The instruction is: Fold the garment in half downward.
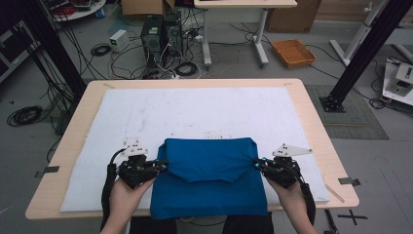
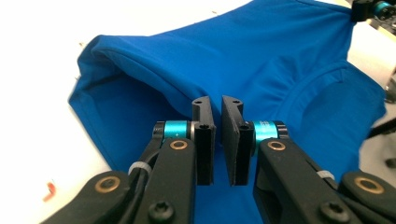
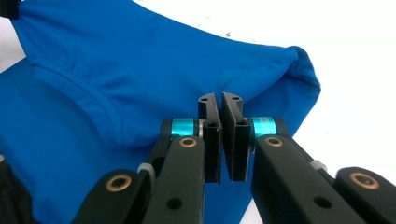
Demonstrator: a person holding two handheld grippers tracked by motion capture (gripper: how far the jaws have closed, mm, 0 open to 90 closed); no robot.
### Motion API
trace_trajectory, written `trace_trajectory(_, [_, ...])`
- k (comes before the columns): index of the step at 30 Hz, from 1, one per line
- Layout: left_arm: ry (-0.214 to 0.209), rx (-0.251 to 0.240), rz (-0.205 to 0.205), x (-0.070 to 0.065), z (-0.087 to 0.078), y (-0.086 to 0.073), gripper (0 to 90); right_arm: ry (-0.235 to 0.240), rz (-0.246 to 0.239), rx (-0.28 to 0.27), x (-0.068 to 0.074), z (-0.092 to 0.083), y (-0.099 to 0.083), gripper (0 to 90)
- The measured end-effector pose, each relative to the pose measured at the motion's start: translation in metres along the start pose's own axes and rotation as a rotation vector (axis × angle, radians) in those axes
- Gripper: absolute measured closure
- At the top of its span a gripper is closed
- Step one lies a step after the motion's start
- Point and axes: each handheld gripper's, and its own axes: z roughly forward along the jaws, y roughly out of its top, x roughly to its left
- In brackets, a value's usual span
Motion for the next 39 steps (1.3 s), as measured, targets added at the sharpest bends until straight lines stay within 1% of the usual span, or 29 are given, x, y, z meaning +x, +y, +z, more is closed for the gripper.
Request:
trace_trajectory(1, [-0.005, 0.002, -0.001, -0.002, -0.002, -0.002, 83.3, 0.002, 0.007, 0.003, 0.001, -0.001, -0.001, 87.0])
trace_trajectory(4, [-0.019, 0.013, 0.007, -0.007, -0.006, -0.008, 83.2, 0.016, 0.006, 0.011, 0.006, -0.006, -0.008, 87.1])
trace_trajectory(8, [-0.047, 0.027, 0.007, -0.015, -0.013, -0.019, 83.1, 0.030, -0.006, 0.018, 0.015, -0.013, -0.017, 87.0])
trace_trajectory(11, [-0.052, 0.040, 0.020, -0.021, -0.018, -0.027, 83.1, 0.037, -0.014, 0.027, 0.021, -0.020, -0.023, 87.1])
trace_trajectory(12, [-0.056, 0.041, 0.020, -0.023, -0.020, -0.029, 83.1, 0.040, -0.024, 0.027, 0.023, -0.022, -0.025, 87.0])
trace_trajectory(13, [-0.058, 0.046, 0.027, -0.025, -0.022, -0.032, 83.1, 0.042, -0.018, 0.030, 0.025, -0.024, -0.027, 87.0])
trace_trajectory(16, [-0.060, 0.050, 0.033, -0.029, -0.025, -0.036, 83.1, 0.048, -0.026, 0.026, 0.029, -0.029, -0.031, 87.0])
trace_trajectory(17, [-0.060, 0.055, 0.042, -0.030, -0.026, -0.038, 83.1, 0.047, -0.027, 0.023, 0.030, -0.030, -0.032, 87.0])
trace_trajectory(18, [-0.059, 0.052, 0.037, -0.032, -0.026, -0.039, 83.1, 0.051, -0.024, 0.028, 0.032, -0.031, -0.034, 87.0])
trace_trajectory(20, [-0.062, 0.064, 0.045, -0.034, -0.026, -0.042, 83.0, 0.051, -0.029, 0.030, 0.033, -0.032, -0.038, 87.0])
trace_trajectory(30, [-0.071, 0.090, 0.050, -0.042, -0.026, -0.057, 83.1, 0.057, -0.043, 0.059, 0.044, -0.038, -0.054, 87.0])
trace_trajectory(32, [-0.067, 0.099, 0.056, -0.043, -0.025, -0.059, 83.0, 0.051, -0.053, 0.060, 0.045, -0.038, -0.056, 87.0])
trace_trajectory(39, [-0.074, 0.112, 0.053, -0.046, -0.026, -0.067, 83.0, 0.056, -0.049, 0.071, 0.048, -0.040, -0.063, 87.0])
